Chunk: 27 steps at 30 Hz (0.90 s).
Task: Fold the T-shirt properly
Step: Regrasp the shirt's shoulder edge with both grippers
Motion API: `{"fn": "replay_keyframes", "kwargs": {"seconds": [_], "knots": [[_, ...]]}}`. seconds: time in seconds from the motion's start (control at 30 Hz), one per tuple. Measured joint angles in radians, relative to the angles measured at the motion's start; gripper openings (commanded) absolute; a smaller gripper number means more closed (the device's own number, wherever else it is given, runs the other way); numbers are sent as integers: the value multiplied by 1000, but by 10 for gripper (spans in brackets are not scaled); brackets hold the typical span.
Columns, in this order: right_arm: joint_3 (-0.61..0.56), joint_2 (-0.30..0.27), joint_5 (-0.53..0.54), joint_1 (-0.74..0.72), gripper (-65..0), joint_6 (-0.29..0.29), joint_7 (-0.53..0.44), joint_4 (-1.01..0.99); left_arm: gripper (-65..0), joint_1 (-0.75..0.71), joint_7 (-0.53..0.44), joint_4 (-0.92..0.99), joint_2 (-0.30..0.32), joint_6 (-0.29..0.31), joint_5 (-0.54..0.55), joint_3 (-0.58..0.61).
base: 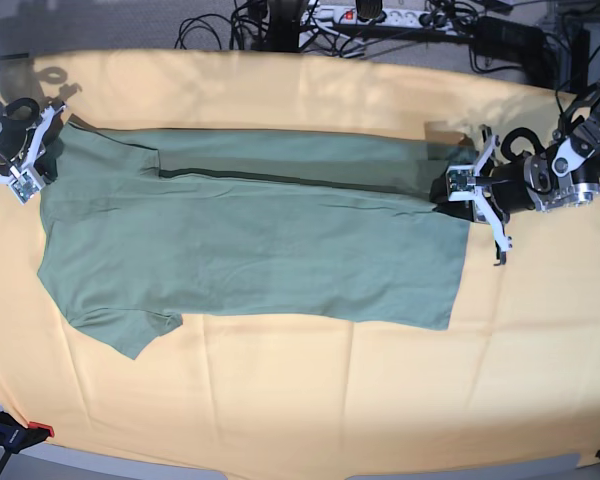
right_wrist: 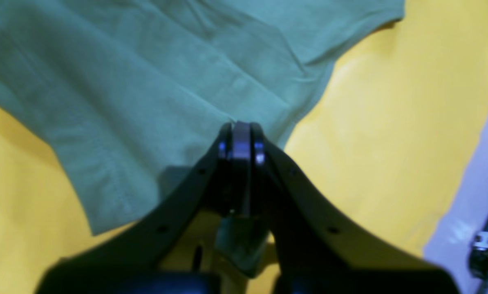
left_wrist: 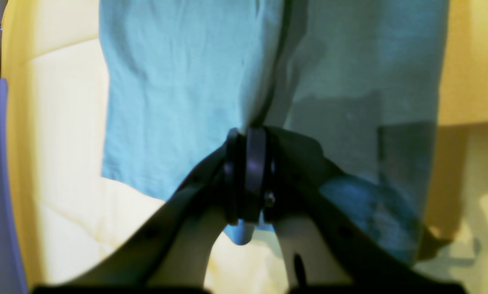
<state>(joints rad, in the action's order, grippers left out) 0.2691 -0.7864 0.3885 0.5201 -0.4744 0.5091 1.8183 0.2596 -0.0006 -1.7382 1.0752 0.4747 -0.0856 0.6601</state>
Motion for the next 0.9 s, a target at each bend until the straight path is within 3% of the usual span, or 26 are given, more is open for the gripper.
{"fn": "replay_keyframes", "kwargs": {"seconds": [0.13, 0.3, 0.37, 0.5, 0.63, 0.77, 0.9], "knots": [[0, 0, 0, 0, -650, 0, -10, 0, -650, 35, -10, 0, 0, 1, 19, 0], [0, 0, -11, 0, -396, 48, -12, 0, -444, 76, -10, 0, 0, -3, 39, 0], [0, 0, -11, 0, -354, 24, -11, 0, -426, 82, -6, 0, 0, 21, 69, 0], [0, 0, -11, 0, -350, -74, -11, 0, -427, 84, -5, 0, 0, 108, 86, 0], [0, -1, -12, 0, -350, -235, -5, 14, -427, 84, -6, 0, 6, 158, 86, 0], [0, -3, 3, 0, -350, -226, 91, 27, -427, 84, -6, 0, 11, 212, 86, 0], [0, -3, 3, 3, -350, -226, 153, 26, -427, 84, -7, 0, 22, 218, 86, 0]]}}
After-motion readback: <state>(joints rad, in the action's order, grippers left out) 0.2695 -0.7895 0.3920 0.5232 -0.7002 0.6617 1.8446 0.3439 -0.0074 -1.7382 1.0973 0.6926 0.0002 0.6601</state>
